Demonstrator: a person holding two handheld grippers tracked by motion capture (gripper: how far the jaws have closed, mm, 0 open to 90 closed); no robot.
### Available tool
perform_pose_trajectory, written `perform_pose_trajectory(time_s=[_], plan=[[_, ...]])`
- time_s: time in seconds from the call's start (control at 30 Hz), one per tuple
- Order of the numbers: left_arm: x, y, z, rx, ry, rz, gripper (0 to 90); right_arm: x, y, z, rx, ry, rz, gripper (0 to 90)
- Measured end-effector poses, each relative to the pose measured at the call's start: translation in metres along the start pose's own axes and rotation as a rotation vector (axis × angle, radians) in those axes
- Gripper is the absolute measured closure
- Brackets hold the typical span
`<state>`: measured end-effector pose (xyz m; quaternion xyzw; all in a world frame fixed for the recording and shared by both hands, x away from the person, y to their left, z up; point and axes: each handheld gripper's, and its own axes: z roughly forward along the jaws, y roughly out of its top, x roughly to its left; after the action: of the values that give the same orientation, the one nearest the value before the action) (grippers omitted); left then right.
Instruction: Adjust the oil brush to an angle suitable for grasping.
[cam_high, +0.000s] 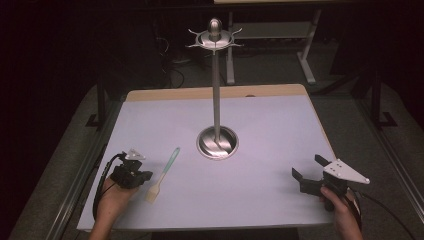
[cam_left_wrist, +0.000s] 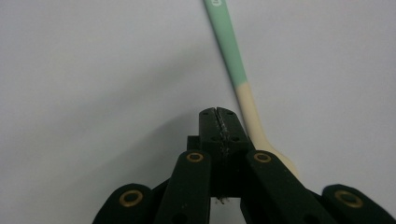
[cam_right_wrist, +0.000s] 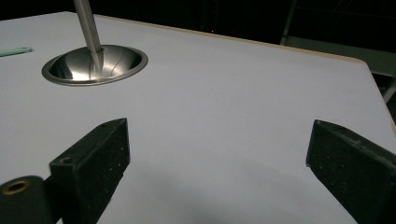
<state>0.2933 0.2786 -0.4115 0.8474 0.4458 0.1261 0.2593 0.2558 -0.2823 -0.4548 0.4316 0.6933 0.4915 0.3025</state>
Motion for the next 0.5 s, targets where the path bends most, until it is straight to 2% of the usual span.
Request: perform_pose_trajectory(time_s=[0.1,0.23,0.33,0.43,0.5], plan=[[0.003,0.001,-0.003,-0.009,-0.004,-0.022,89.9,0.000,0.000,0.000,-0.001,-0.004,0.003,5.6],[0.005,0.007,-0.005,-0.014,0.000,-0.005,89.9,0.000,0.000,-0.001,-0.008,-0.019,0.009,5.6],[0.005,0.012,-0.005,-0.019,0.002,-0.005,89.9,-0.002,0.000,-0.001,-0.006,0.026,0.010,5.6],[0.004,0.016,-0.004,-0.014,0.000,0.001,89.8,-0.004,-0.001,-0.001,-0.010,0.051,0.018,5.6],[0.003,0.021,-0.003,-0.012,0.001,0.002,89.8,-0.004,0.000,0.001,0.007,0.055,0.019,5.6]])
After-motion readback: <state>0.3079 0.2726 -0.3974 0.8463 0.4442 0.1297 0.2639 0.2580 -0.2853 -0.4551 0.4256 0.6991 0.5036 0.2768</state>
